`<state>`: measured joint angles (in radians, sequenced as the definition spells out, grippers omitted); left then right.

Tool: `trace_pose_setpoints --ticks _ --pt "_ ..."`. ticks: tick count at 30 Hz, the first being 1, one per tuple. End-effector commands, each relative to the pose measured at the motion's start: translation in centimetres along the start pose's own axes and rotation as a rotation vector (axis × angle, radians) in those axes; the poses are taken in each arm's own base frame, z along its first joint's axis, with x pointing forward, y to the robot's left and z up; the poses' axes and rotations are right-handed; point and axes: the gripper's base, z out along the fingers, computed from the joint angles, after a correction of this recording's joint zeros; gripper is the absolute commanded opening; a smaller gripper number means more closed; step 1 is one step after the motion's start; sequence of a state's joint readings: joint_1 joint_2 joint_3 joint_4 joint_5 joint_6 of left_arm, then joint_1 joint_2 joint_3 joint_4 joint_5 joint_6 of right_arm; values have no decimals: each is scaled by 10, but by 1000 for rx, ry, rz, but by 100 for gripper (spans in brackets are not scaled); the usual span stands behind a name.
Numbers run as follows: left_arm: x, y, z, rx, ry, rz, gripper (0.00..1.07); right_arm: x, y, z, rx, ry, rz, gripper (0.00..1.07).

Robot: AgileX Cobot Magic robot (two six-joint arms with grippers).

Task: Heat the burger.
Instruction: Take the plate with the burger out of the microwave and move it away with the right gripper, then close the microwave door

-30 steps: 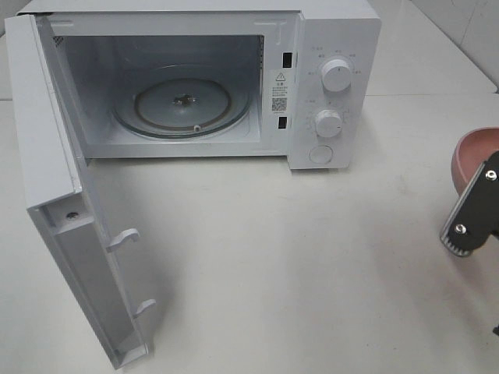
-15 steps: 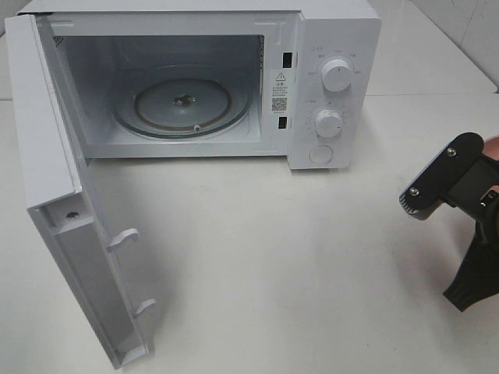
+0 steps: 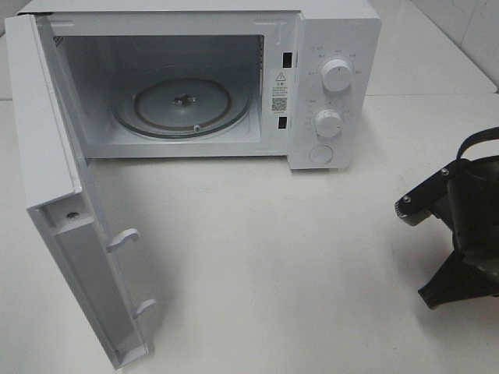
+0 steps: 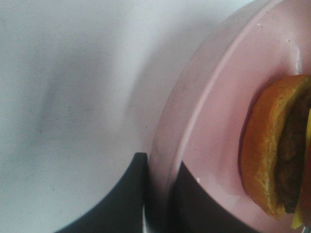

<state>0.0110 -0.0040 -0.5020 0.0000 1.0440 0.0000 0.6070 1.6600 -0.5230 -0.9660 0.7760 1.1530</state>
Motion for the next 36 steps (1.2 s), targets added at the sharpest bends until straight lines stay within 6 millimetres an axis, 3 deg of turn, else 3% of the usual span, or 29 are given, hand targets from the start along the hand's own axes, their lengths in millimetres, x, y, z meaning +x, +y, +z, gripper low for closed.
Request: trace_pose_setpoints --ticks 1,11,19,21,22,23,26,36 --pt "1 0 -2 -3 -27 -10 100 -5 -6 8 70 -10 7 1" --pt "1 0 -2 -3 -27 -10 100 -6 3 32 70 19 26 4" --pt "1 0 -2 -3 -27 -10 100 -3 12 41 58 47 -11 20" --pt "1 0 -2 -3 -27 -10 100 -6 12 39 52 39 -3 30" --pt "1 0 -2 -3 -27 -10 100 -6 12 39 52 39 -3 30" --pt "1 0 -2 -3 -27 -10 100 -7 10 36 50 27 2 39" --pt "1 0 -2 -3 -27 -10 100 -8 5 29 40 11 41 47" --pt "1 0 -2 -3 -27 -10 100 -8 -16 -5 -79 -40 140 53"
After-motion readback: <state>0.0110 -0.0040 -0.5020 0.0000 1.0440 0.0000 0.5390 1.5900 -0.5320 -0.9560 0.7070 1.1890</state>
